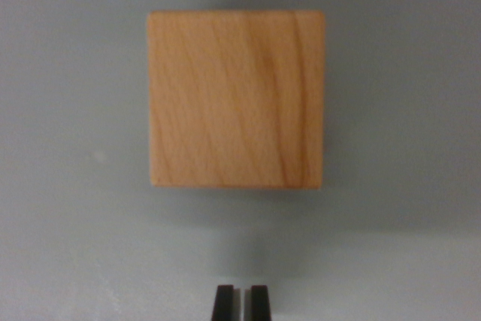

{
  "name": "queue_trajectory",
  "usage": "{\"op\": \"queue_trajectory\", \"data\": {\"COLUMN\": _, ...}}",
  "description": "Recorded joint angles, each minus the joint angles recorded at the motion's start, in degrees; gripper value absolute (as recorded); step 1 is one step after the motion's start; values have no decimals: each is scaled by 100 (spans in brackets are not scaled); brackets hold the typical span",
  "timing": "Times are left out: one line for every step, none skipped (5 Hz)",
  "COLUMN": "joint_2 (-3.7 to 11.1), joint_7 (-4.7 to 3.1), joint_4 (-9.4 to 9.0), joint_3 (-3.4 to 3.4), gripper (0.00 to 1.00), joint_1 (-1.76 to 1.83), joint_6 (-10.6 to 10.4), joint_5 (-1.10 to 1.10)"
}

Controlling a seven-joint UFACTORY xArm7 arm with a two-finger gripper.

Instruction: Push wooden cube

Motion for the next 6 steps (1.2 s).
{"op": "queue_trajectory", "data": {"joint_2": 0, "joint_7": 0, "joint_4": 0, "joint_3": 0, "gripper": 100, "joint_1": 0, "joint_6": 0, "joint_5": 0}}
{"op": "queue_trajectory", "data": {"joint_2": 45, "joint_7": 1, "joint_4": 73, "joint_3": 0, "gripper": 100, "joint_1": 0, "joint_6": 28, "joint_5": 0}}
{"op": "queue_trajectory", "data": {"joint_2": 45, "joint_7": 1, "joint_4": 73, "joint_3": 0, "gripper": 100, "joint_1": 0, "joint_6": 28, "joint_5": 0}}
{"op": "queue_trajectory", "data": {"joint_2": 115, "joint_7": 4, "joint_4": 185, "joint_3": 1, "gripper": 100, "joint_1": 0, "joint_6": 70, "joint_5": -1}}
{"op": "queue_trajectory", "data": {"joint_2": 115, "joint_7": 4, "joint_4": 185, "joint_3": 1, "gripper": 100, "joint_1": 0, "joint_6": 70, "joint_5": -1}}
{"op": "queue_trajectory", "data": {"joint_2": 213, "joint_7": 7, "joint_4": 342, "joint_3": 1, "gripper": 100, "joint_1": 0, "joint_6": 130, "joint_5": -2}}
